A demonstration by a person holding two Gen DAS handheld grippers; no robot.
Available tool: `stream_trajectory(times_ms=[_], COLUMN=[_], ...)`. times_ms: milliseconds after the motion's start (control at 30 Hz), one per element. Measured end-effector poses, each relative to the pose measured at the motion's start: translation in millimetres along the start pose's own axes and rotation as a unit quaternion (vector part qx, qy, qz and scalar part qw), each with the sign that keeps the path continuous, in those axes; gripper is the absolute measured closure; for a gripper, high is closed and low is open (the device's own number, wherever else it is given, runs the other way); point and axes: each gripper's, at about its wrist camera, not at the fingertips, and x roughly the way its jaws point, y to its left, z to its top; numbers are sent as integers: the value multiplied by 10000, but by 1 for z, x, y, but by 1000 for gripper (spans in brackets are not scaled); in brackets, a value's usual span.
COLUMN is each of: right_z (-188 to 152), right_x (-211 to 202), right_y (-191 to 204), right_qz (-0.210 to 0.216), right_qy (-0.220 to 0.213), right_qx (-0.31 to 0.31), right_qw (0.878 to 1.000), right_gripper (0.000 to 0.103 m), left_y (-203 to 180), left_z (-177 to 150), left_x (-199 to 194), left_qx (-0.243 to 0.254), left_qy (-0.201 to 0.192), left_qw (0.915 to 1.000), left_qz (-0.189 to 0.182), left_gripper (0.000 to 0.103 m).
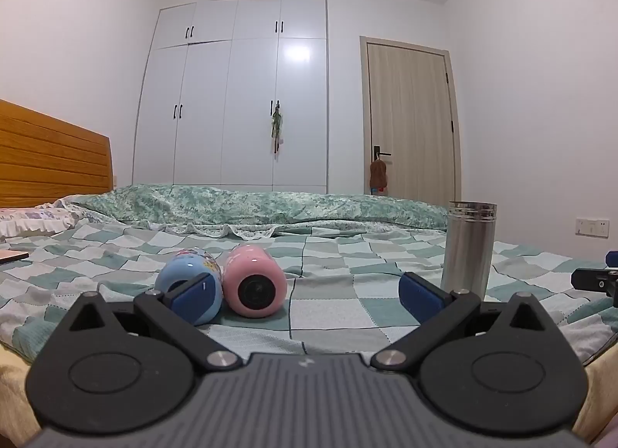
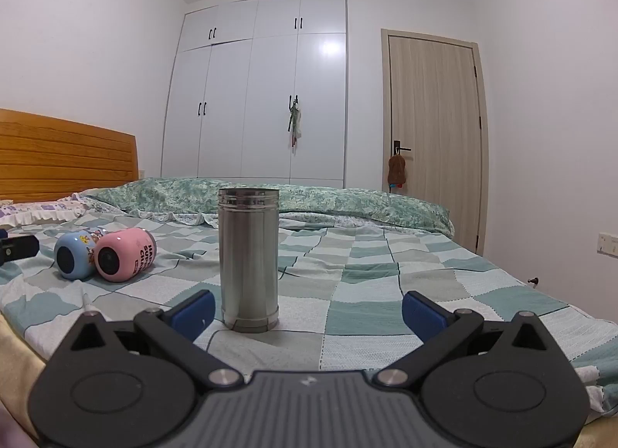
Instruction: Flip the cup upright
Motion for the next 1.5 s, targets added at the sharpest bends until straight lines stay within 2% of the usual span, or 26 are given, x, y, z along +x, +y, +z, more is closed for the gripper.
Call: stream_trajectory(times_ms=[1500], right_z=[0], right_x=[-1], right_y=[0], right_qz=[0], right_qy=[-7], right_qx=[-2], right_qw=[10000], right_gripper=[0], left_y=[4], left_z=[2], left_x=[-6], left_qx=[-27], left_qy=[-23], left_qw=[10000], left_qz=[10], left_gripper=[0])
